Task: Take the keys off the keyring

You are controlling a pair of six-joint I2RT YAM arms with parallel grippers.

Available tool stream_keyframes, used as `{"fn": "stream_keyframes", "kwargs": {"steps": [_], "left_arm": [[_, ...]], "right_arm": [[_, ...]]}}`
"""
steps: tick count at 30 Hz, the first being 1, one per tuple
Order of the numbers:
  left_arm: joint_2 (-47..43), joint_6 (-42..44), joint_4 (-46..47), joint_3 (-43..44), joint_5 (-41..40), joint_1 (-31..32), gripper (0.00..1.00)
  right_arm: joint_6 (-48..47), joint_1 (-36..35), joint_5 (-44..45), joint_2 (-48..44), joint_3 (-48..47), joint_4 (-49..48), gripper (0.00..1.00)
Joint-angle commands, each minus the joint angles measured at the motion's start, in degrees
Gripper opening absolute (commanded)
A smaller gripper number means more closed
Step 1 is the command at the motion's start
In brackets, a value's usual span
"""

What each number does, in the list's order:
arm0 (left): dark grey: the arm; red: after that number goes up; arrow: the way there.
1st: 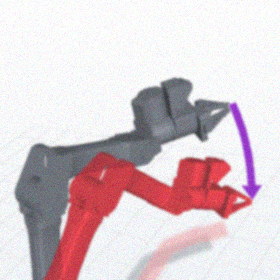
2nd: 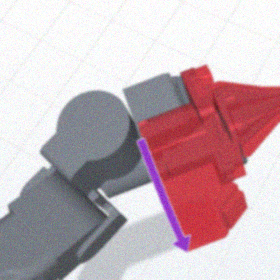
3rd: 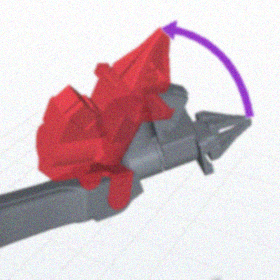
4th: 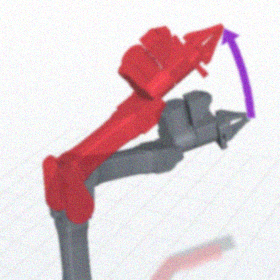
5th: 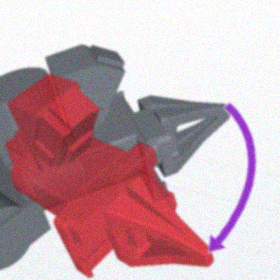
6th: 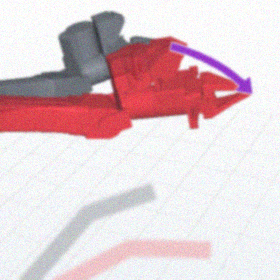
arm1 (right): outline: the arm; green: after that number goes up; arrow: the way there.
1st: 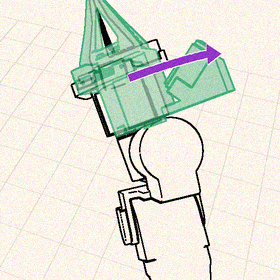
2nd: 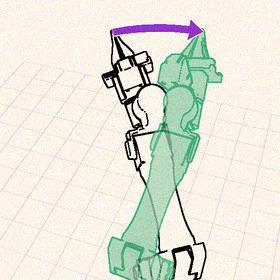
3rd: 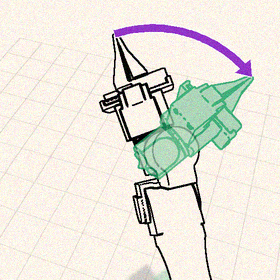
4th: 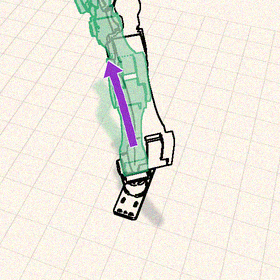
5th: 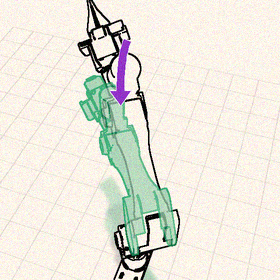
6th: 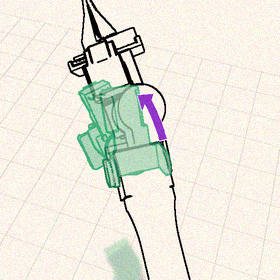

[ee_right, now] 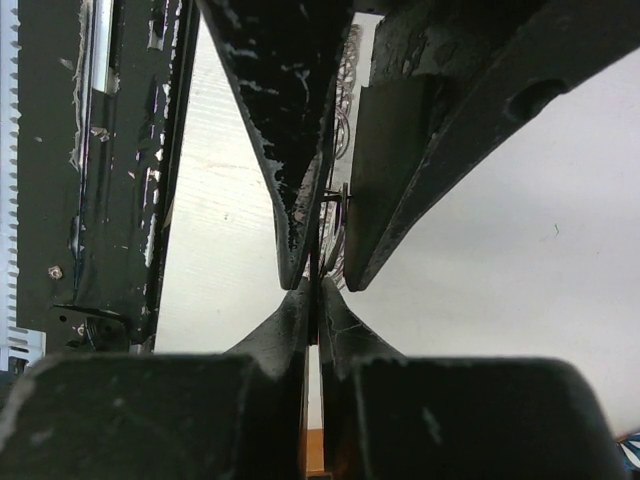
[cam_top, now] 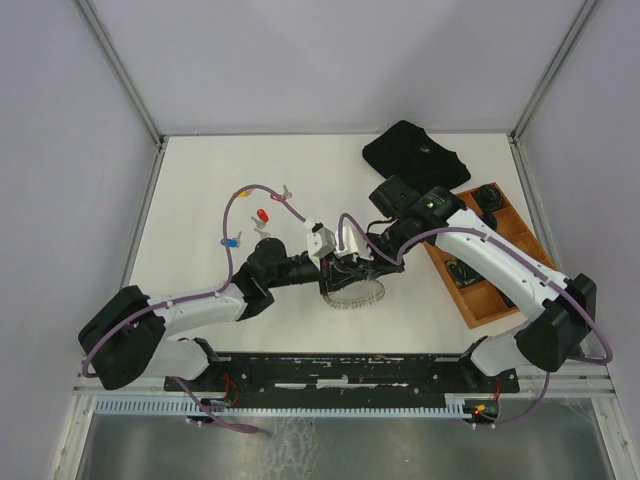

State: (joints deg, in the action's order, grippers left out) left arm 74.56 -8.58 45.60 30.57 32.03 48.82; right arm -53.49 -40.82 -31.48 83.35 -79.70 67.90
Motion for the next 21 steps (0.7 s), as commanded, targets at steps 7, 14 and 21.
{"fn": "stream_keyframes", "kwargs": {"steps": [7,14,21], "left_arm": [[-3.1,-2.6,6.5,-2.1,-2.4,-1.0,0.03],[-4.1,-4.2,9.4,-3.7,-3.1,-1.1,0.03],[-5.0,-5.4,11.0,-4.5,-3.4,-1.0,0.03]], "right_arm": [[0.3,0.1,-6.4,-2.1,-3.0,-0.8,0.22],[1.8,1.1,-8.1,-2.4,-2.8,-1.8,0.24],[3.8,1.4,-9.7,-0.9,-2.5,-2.9,0.22]]}}
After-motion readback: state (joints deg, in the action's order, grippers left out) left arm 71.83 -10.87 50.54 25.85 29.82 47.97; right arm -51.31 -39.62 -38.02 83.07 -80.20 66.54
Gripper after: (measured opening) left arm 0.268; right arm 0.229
